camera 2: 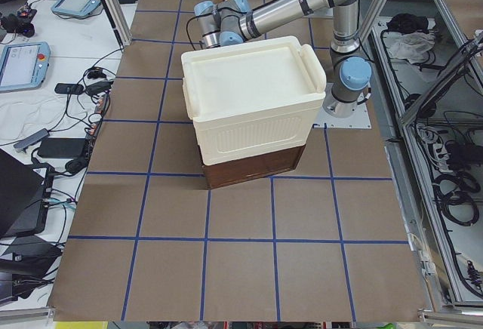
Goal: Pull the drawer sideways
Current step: 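Pull the handle with the left gripper, sliding the drawer out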
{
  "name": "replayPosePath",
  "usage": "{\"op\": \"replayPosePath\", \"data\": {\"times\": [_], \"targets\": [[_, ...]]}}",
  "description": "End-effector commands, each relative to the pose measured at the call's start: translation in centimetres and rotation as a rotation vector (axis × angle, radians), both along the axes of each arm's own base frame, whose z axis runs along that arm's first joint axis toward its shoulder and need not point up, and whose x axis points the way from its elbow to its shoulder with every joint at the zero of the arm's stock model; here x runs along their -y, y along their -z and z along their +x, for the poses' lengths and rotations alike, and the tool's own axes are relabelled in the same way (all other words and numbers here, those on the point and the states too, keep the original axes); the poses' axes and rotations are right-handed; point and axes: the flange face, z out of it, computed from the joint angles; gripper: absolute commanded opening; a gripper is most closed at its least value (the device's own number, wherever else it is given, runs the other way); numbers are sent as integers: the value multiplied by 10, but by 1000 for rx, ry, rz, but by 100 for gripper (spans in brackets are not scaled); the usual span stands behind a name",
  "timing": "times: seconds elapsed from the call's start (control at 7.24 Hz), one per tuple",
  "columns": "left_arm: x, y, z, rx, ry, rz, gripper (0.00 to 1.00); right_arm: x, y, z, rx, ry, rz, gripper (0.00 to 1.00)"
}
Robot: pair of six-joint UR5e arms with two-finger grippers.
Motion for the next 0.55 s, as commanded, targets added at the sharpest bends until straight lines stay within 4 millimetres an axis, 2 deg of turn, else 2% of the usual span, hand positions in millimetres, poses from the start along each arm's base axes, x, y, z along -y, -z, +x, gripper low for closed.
{"op": "replayPosePath", "data": {"times": [0.0, 0.41], "targets": [[1, 1, -5, 2, 1, -4, 0, 0, 0, 0, -1, 1, 0, 100], [5, 1, -13, 0, 4, -6, 0, 0, 0, 0, 0, 1, 0, 100]]}}
